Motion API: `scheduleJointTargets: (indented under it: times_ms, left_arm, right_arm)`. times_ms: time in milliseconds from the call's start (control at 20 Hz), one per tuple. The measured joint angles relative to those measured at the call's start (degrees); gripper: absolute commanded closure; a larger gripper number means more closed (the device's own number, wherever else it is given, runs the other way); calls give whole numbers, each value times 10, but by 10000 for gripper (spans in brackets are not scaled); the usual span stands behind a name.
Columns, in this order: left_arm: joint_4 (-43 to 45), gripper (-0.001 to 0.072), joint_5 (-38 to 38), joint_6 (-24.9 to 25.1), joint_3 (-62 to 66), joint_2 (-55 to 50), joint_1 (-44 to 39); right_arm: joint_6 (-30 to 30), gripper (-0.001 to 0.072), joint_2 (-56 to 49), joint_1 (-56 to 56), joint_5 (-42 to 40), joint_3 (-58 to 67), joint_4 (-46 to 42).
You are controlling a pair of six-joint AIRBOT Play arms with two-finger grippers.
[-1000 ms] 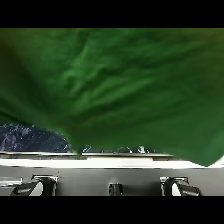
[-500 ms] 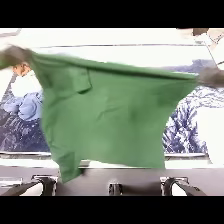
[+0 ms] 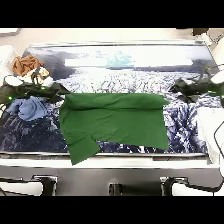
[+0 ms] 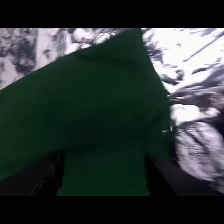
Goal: Fold the clothes and pants, and hang the long-sleeved shirts on hangers.
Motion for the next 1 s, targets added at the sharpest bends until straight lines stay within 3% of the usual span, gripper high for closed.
scheduleJointTargets:
  times_ms: [100, 150, 200, 350, 500, 550, 700, 1000]
  left_arm:
    - [25, 31, -58, 0, 19, 1, 43]
    - [51, 132, -82, -1, 23, 5, 67]
    - [78, 156, -109, -1, 23, 10, 88]
    - [140, 156, -160, 3, -29, 27, 142]
    - [142, 156, -156, 34, -127, 38, 164]
    - [127, 195, -140, 49, -162, 39, 165]
    - [89, 199, -94, 83, -239, 41, 154]
    - [51, 206, -58, 113, -290, 29, 96]
  right_arm:
    - [-9, 154, 5, -38, 54, 17, -32]
    - [-17, 154, 10, -61, 88, 20, -54]
    - [-23, 154, 15, -82, 119, 17, -75]
    - [-42, 153, 40, -133, 193, -29, -119]
    - [-58, 153, 76, -152, 213, -106, -129]
    - [-61, 153, 88, -156, 213, -132, -128]
    - [-69, 154, 114, -161, 215, -184, -118]
    - [-73, 154, 137, -164, 218, -213, -113]
